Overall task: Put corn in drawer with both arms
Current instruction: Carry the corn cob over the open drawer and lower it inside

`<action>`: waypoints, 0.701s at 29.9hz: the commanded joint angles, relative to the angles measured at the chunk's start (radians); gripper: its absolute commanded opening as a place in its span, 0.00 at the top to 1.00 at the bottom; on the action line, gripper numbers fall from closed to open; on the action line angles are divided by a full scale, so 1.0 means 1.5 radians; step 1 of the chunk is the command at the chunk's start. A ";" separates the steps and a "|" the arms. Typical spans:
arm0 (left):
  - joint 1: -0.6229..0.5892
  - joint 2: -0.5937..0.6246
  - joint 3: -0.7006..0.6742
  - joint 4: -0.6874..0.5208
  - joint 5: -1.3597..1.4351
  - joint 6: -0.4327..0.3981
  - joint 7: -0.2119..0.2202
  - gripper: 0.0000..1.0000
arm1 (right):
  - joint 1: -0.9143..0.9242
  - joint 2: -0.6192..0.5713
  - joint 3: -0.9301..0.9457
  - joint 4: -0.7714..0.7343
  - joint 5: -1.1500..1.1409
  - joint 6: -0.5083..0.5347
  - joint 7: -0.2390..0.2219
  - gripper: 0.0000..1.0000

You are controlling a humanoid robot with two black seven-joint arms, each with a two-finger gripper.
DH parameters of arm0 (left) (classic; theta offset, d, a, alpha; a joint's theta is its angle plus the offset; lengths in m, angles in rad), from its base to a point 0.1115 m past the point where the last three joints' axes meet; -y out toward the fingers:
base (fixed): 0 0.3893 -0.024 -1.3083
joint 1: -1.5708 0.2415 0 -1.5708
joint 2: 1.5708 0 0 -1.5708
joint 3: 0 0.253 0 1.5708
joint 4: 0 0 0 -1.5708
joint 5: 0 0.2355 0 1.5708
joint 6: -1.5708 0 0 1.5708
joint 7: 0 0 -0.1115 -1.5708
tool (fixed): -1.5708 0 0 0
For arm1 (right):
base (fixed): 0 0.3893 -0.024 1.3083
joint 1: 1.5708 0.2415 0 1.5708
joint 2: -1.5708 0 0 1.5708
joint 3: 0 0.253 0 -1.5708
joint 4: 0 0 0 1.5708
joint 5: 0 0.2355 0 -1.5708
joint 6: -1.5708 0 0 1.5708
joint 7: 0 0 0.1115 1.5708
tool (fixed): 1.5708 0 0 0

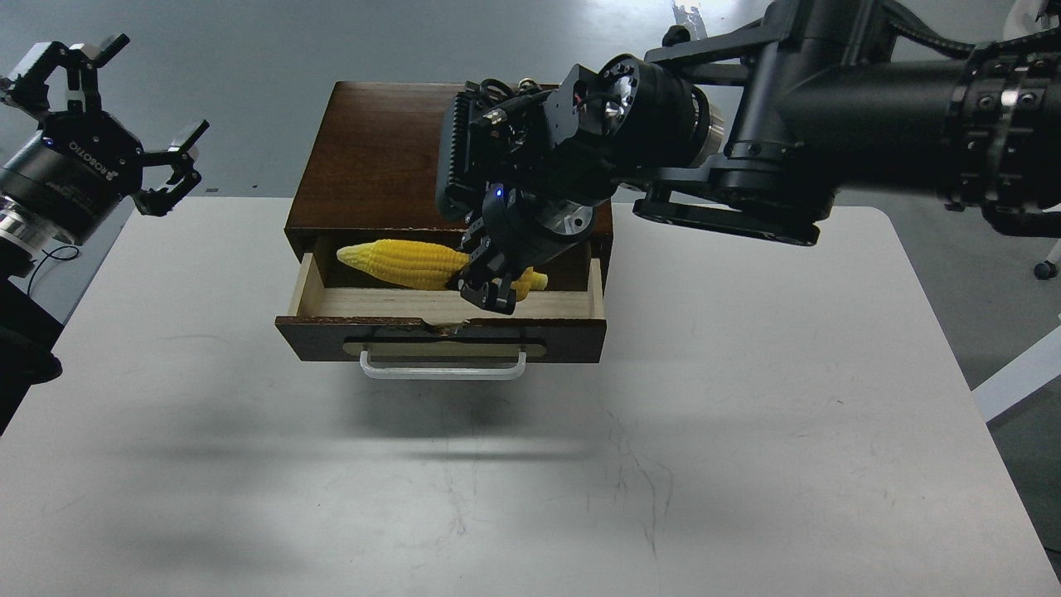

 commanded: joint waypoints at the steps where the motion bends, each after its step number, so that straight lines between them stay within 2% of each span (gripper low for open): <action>1: 0.000 0.001 -0.002 0.000 0.000 0.000 0.000 0.01 | 0.000 0.000 -0.017 -0.032 -0.026 -0.036 0.000 0.91; 4: 0.000 0.001 -0.004 0.000 0.000 0.000 0.000 0.01 | 0.000 0.000 -0.032 -0.043 -0.027 -0.058 0.000 0.91; 21: 0.000 0.004 -0.005 -0.001 0.000 0.000 0.000 0.01 | -0.012 0.000 -0.039 -0.006 -0.017 -0.058 0.000 0.91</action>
